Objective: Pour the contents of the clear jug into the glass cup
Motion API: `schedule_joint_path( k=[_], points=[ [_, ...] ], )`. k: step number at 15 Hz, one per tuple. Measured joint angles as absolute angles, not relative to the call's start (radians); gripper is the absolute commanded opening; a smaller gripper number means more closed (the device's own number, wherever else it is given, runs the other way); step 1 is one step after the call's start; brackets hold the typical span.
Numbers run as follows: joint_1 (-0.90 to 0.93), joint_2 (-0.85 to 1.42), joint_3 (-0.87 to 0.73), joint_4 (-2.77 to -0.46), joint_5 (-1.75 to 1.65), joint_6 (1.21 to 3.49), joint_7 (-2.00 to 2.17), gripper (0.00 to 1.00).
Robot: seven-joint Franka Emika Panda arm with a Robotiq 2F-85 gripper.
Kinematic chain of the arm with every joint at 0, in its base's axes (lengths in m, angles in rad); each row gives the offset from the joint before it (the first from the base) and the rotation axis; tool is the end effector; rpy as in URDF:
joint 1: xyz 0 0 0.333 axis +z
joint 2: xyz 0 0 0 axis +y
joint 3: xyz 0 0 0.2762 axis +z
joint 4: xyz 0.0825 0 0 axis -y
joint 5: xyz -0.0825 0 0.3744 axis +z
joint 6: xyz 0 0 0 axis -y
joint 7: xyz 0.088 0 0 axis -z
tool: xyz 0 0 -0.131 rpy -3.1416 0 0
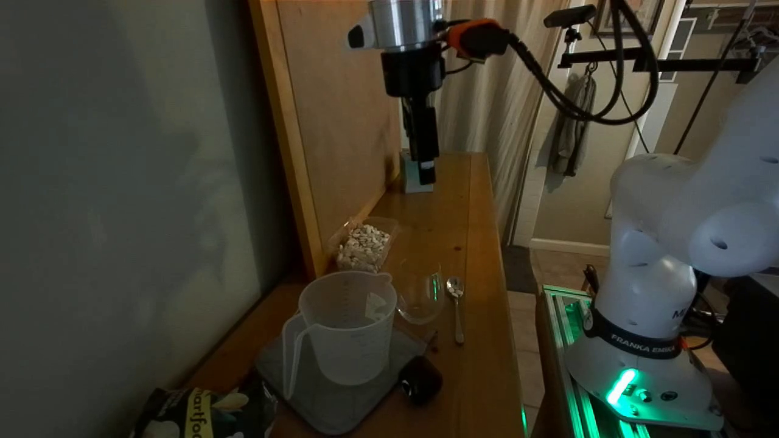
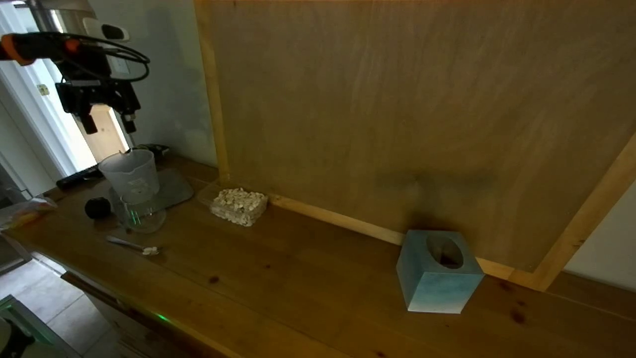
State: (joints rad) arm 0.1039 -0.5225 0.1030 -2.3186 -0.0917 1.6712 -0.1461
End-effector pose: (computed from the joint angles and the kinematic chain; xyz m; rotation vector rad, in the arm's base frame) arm 0.3820 0.0705 0.4693 2.9452 0.5224 -0.1862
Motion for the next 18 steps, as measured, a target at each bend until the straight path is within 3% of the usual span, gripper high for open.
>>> schedule_joint_path(
  k=[7,18],
  points=[
    [0.141,-0.436,0.055,-2.379,-0.022,1.871,-0.286,1.00],
    [0.176,-0.293,0.063,-2.402,0.089,2.006,-0.339,1.00]
  ],
)
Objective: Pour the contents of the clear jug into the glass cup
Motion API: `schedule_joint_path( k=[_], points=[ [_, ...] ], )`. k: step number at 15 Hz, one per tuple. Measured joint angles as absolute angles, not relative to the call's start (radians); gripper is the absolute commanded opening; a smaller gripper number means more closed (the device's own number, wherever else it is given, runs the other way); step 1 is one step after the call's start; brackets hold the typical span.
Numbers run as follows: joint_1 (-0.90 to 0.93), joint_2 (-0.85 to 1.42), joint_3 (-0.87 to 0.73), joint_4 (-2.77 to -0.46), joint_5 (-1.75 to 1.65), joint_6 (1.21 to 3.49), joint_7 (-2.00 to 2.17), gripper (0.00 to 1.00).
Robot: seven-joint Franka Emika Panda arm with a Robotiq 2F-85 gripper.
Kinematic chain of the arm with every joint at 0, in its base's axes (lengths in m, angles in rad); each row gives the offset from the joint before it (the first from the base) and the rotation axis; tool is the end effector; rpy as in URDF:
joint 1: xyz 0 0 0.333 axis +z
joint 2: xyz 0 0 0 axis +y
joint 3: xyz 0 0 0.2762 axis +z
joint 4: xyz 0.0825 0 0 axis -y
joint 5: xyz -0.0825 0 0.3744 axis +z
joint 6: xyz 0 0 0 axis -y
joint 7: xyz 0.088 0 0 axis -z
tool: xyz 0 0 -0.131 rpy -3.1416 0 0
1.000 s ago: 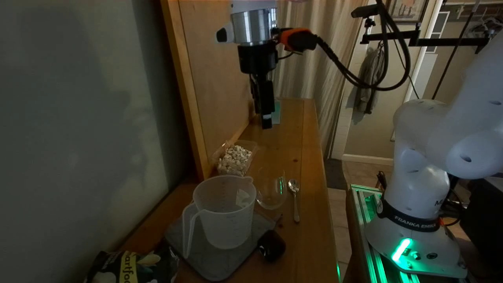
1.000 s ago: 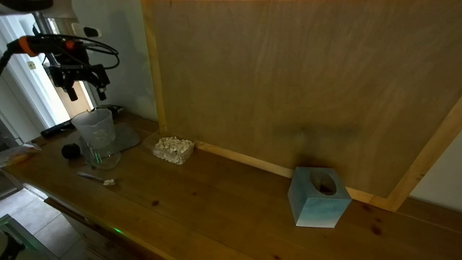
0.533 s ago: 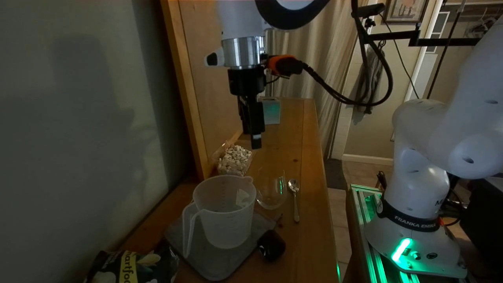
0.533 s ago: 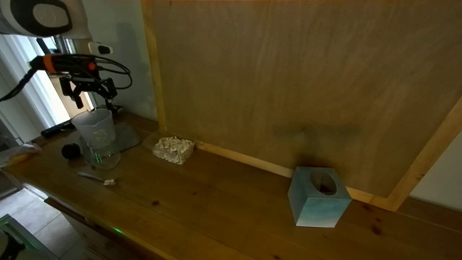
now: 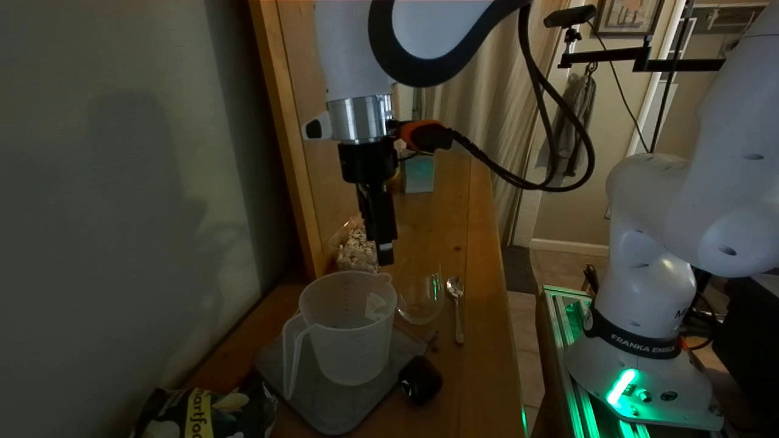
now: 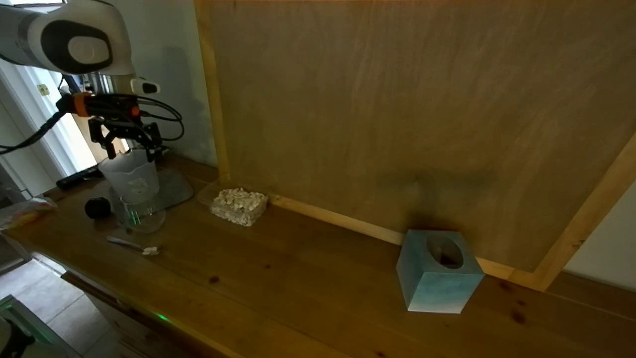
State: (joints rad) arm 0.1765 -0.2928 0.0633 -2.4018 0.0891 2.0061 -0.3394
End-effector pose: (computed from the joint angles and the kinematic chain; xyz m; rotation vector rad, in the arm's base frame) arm 0.4232 0.1103 0.3607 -2.9633 -0.8102 0.1534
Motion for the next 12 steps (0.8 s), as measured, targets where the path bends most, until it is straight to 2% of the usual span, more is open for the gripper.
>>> schedule_joint_path(
  k=[12],
  points=[
    [0.186,-0.137,0.080,-2.335,0.090,2.098,-0.370,1.00]
  ],
)
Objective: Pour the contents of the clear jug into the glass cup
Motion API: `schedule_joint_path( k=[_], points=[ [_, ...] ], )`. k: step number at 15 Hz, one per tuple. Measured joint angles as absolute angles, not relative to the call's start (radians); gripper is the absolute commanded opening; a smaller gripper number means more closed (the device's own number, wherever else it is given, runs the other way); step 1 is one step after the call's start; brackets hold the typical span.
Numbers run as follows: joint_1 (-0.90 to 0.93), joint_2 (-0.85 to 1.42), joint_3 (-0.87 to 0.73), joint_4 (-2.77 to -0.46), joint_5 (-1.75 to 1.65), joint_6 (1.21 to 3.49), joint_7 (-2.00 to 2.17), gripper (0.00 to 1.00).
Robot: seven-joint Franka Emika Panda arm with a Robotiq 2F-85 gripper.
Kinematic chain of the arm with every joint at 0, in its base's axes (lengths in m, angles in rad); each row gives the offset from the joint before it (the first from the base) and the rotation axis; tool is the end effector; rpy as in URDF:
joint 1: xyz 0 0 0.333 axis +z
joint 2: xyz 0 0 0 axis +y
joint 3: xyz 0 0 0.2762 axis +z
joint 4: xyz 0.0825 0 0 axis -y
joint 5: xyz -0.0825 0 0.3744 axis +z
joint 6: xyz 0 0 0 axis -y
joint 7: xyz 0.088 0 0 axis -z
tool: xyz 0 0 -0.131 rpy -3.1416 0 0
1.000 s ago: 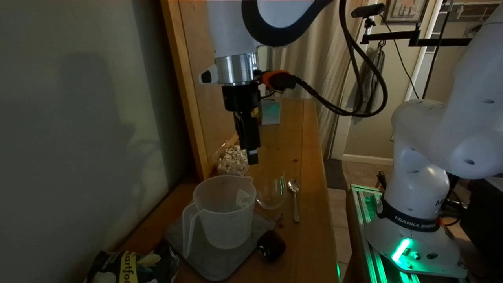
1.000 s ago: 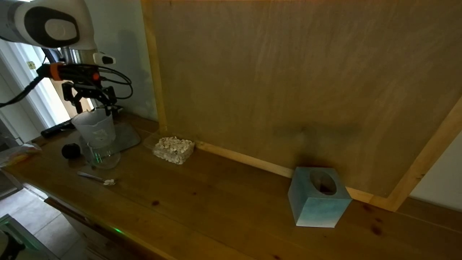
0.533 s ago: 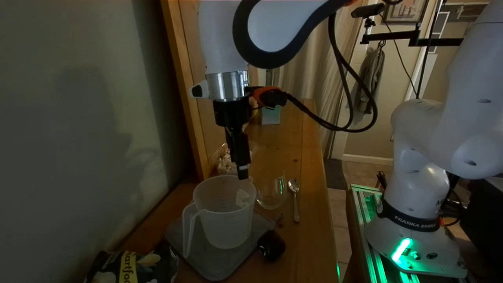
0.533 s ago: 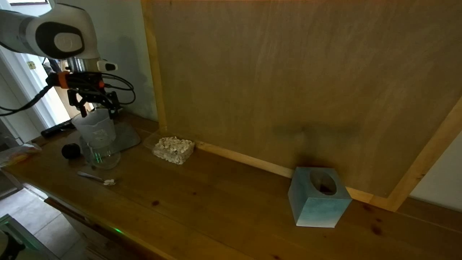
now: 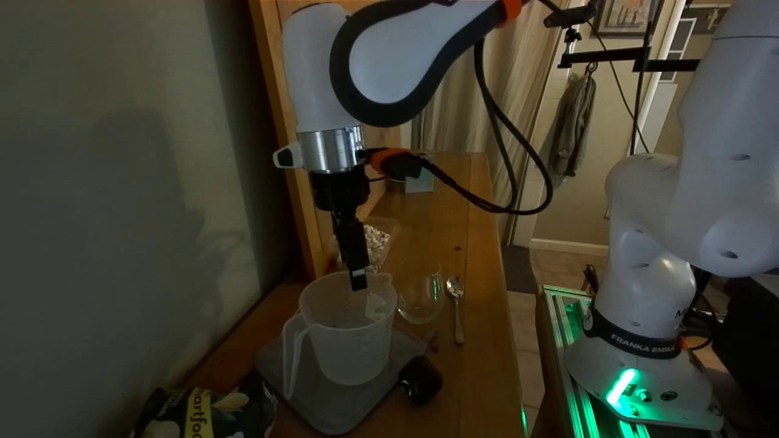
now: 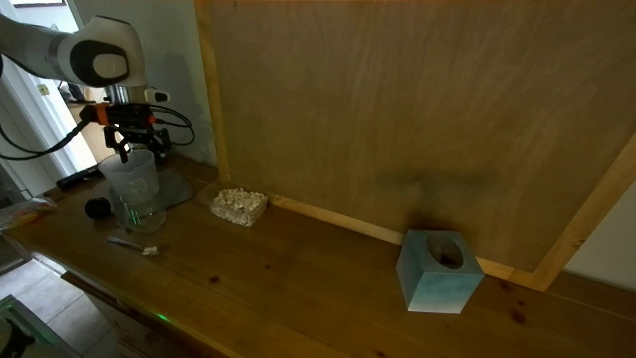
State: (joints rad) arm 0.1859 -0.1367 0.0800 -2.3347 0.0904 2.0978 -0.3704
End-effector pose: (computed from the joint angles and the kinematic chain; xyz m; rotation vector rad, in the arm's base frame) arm 0.4522 0.1292 0.3257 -2.9374 -0.8855 0.1485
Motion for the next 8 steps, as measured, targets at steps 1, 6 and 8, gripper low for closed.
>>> schedule_joint_path(
  k=[1,6,8],
  points=[
    [0.186,-0.122,0.082,-2.321,0.090,2.098,-0.373,1.00],
    [0.185,-0.067,0.087,-2.266,0.090,2.098,-0.382,1.00],
    [0.185,-0.055,0.088,-2.255,0.090,2.098,-0.384,1.00]
  ],
)
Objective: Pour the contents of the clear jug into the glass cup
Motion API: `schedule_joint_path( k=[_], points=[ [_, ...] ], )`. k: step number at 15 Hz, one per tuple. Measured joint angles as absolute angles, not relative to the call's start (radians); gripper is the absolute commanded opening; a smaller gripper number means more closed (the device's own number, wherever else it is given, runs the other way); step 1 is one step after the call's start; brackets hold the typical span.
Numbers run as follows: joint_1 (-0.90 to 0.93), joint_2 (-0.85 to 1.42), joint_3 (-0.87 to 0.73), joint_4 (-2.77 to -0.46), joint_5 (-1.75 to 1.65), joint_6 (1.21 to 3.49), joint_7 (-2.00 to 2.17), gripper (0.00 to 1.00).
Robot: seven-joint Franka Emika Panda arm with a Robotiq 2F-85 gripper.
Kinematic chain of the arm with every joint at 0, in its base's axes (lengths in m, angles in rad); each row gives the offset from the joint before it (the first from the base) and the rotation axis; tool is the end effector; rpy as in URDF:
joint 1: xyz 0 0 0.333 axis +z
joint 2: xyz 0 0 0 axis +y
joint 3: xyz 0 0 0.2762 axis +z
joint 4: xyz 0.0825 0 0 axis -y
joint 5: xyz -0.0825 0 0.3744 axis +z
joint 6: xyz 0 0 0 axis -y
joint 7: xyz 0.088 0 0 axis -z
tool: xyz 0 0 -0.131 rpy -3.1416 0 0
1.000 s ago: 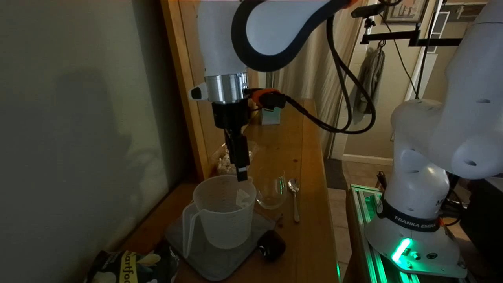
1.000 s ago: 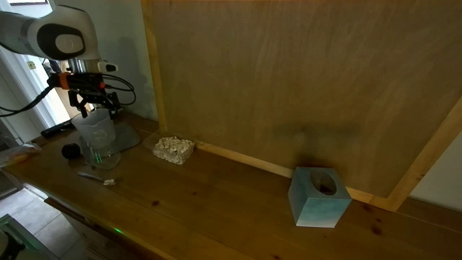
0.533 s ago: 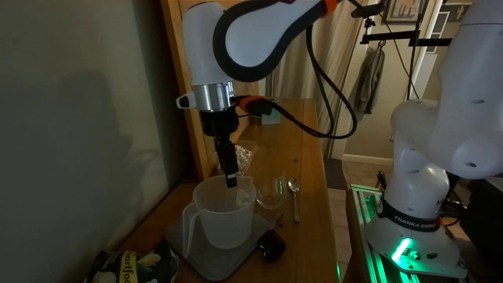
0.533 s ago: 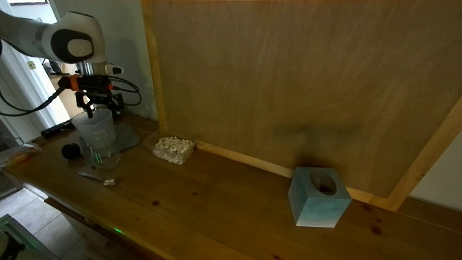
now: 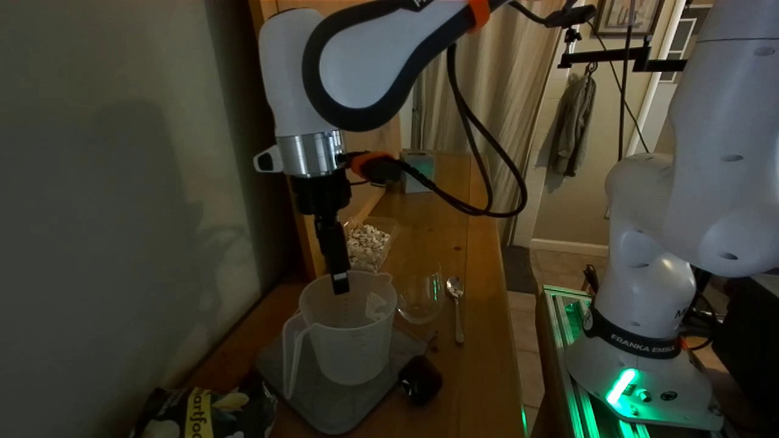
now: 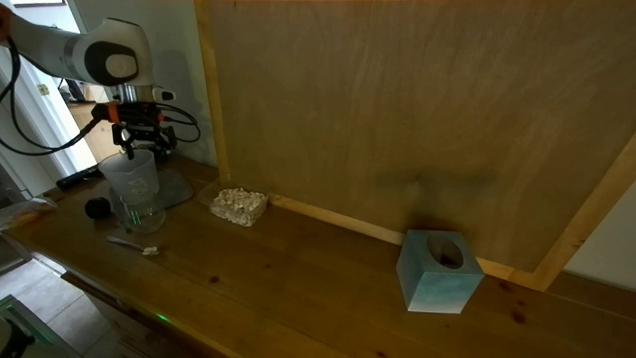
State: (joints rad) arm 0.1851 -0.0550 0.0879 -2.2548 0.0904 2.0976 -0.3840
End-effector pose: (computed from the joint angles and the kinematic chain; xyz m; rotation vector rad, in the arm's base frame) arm 0.4729 0.1388 0.3206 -2.9215 -0.9152 0.1504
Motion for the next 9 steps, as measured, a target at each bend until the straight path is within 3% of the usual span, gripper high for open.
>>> schedule_joint_path(
  k=[9],
  points=[
    [0.172,-0.050,0.089,-2.264,0.090,2.136,-0.421,1.00]
  ],
)
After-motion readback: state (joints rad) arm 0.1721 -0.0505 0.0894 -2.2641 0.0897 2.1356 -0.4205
